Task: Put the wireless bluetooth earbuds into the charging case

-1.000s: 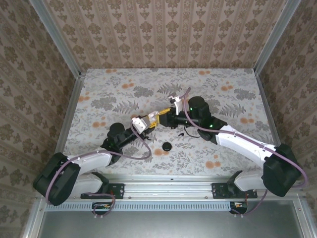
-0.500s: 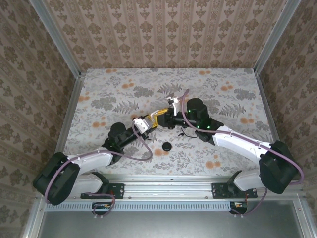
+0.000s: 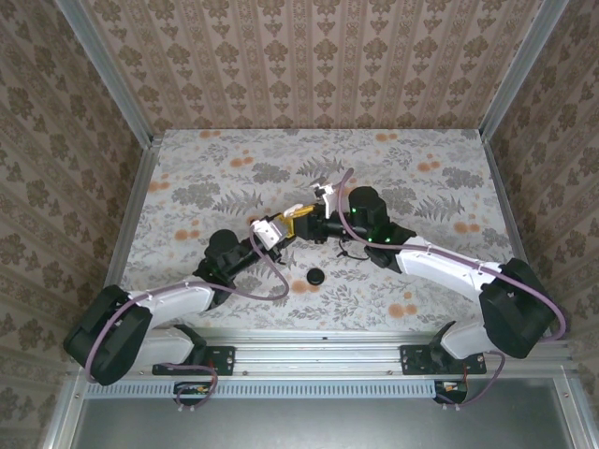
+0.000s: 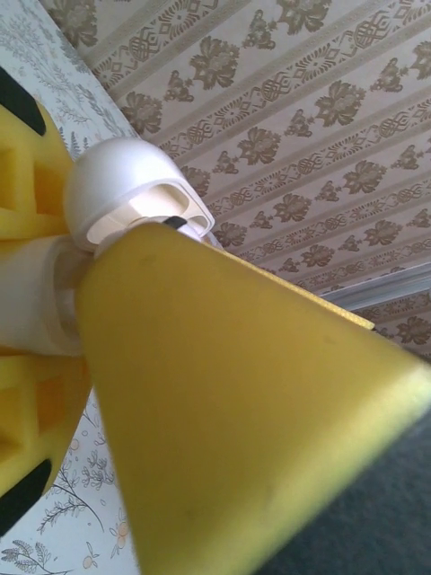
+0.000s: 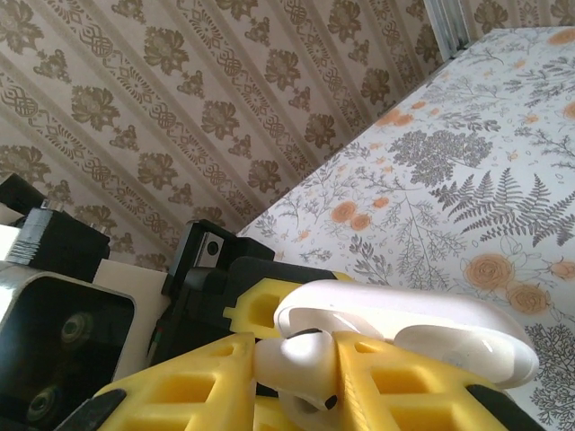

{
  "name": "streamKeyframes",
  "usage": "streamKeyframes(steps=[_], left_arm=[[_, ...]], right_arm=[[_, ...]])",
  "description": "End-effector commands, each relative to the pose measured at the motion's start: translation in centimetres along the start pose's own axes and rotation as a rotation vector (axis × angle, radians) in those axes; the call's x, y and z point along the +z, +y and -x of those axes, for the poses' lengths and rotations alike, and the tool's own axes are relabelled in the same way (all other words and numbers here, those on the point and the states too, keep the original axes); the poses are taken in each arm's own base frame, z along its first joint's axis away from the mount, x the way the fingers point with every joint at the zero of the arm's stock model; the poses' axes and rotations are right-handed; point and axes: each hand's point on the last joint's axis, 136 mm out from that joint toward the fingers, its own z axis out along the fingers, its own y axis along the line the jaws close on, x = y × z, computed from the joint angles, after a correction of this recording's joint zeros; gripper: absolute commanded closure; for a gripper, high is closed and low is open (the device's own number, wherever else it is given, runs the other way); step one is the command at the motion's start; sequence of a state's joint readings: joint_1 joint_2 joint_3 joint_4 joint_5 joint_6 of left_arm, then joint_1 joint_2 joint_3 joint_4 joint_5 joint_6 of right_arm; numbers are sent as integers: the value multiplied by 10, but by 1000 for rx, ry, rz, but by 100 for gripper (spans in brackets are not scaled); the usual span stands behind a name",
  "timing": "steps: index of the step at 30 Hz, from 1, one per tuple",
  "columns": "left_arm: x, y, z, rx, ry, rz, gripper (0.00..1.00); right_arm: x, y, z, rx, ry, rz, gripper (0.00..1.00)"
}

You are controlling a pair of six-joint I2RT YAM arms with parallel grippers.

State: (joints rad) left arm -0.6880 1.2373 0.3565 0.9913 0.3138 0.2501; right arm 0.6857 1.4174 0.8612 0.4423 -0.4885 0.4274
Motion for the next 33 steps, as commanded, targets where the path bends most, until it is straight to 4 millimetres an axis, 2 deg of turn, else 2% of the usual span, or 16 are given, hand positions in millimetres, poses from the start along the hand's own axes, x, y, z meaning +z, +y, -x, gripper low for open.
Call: streamKeyframes(steps=[1,10,14,22,33], left_arm=[[5,6,26,-1,-78,11,91],[4,6,28,-5,-81,15,91],[5,6,27,-10,-80,12,91],[6,5,34,-74,-133,6,91],[9,1,34,-93,-159,1,91]], right_arm=[[5,7,-6,10,15,43,73],[10,-1,-16,38,53,22,68],[10,-2,-13,42,50,10,63],[10,-9,-7,63,41,-44,63],[-3,-14,6,59,-4,-118,52]])
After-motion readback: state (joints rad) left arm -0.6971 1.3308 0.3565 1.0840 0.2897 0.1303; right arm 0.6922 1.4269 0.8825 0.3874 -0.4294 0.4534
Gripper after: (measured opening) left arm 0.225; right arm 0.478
